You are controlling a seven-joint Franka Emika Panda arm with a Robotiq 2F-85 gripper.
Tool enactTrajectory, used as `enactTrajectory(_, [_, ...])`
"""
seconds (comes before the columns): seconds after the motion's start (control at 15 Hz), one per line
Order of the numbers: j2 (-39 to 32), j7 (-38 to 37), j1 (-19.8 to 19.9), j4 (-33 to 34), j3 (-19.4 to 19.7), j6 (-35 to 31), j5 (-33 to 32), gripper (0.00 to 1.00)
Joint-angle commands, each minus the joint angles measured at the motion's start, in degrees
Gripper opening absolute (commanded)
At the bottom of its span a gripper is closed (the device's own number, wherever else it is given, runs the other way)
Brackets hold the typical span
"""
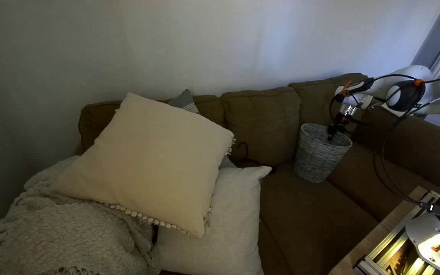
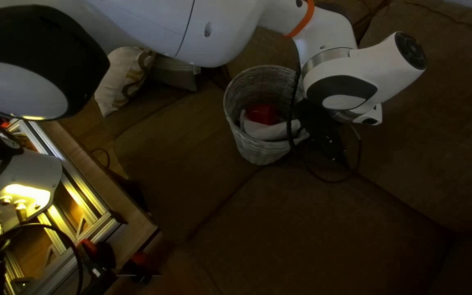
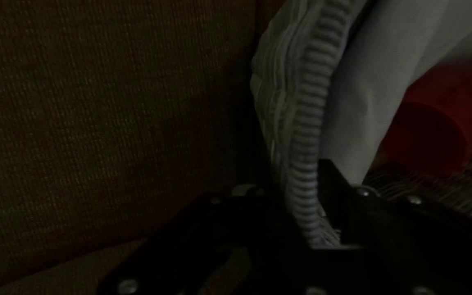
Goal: Move the gray basket a little to the left, pick up the gray basket and pour all its contents onto the couch
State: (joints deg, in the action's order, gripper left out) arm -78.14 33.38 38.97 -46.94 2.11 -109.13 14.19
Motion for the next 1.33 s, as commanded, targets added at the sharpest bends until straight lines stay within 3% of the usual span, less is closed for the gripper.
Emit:
enactTrajectory(0.0, [-3.9,0.8,2.0,7.7,-2.9,5.9,-1.1,0.05])
enactTrajectory(0.13, [-3.5,2.8,1.5,7.7,-2.2,7.0,-0.3,0.00])
enactTrajectory(0.33, [-2.3,6.5,0.7,7.2,-1.7,6.5,-1.3,0.04])
enactTrajectory(0.6, [6.0,15.3,-2.1,1.8,-0.8,2.9,-3.6,0.05])
enactTrajectory(0.93, [12.6,22.5,-4.7,-0.5,0.7,-7.5,-8.9,0.05])
enactTrajectory(1.27, [20.5,22.3,-7.9,-5.2,4.1,-18.9,-13.7,0.04])
